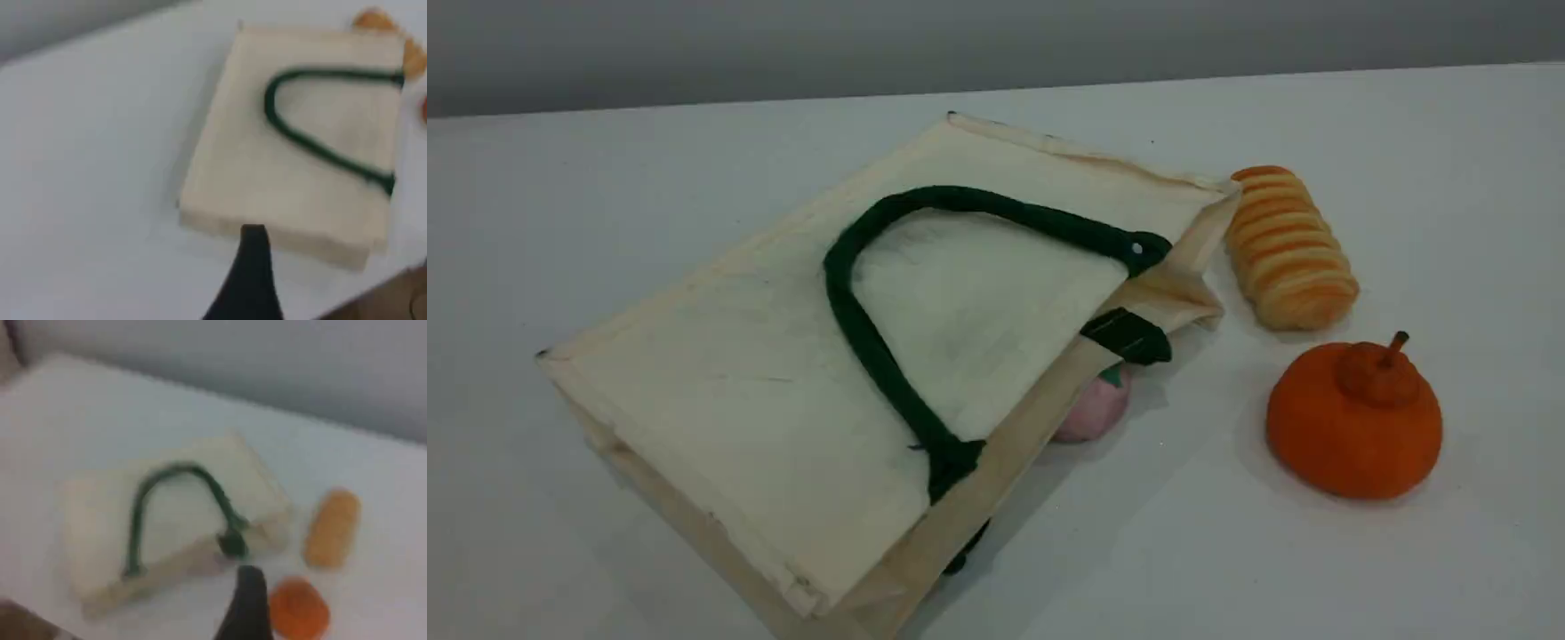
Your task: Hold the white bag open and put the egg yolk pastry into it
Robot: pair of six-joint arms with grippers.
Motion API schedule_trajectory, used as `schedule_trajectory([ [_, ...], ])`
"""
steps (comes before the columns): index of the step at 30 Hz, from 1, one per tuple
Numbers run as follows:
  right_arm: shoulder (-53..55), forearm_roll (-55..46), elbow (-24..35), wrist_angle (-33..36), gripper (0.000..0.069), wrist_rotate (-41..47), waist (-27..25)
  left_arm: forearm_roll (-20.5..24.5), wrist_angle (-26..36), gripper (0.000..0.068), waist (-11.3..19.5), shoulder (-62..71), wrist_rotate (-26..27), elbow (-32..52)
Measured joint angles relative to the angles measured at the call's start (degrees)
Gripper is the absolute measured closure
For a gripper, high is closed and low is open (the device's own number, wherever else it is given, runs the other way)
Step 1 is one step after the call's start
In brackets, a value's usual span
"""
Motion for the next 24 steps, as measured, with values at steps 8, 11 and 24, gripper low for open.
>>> schedule_trajectory([
  [8, -1.00, -5.78, 18.42, -0.19, 0.0118, 2.01, 0.00, 0.47, -4.03, 0.0097, 0.00, -8.70, -2.27, 16.28],
  [11, -1.00, -6.78, 23.27, -0.96, 0.0118, 2.13, 0.00, 0.47, -6.48, 0.0097, 0.00, -9.00, -2.27, 19.43],
  [24, -1.00, -15.13, 26.54, -5.35, 0.0118, 6.92, 0.00, 2.59, -14.14, 0.0097, 0.00, -8.95, -2.43, 26.44],
])
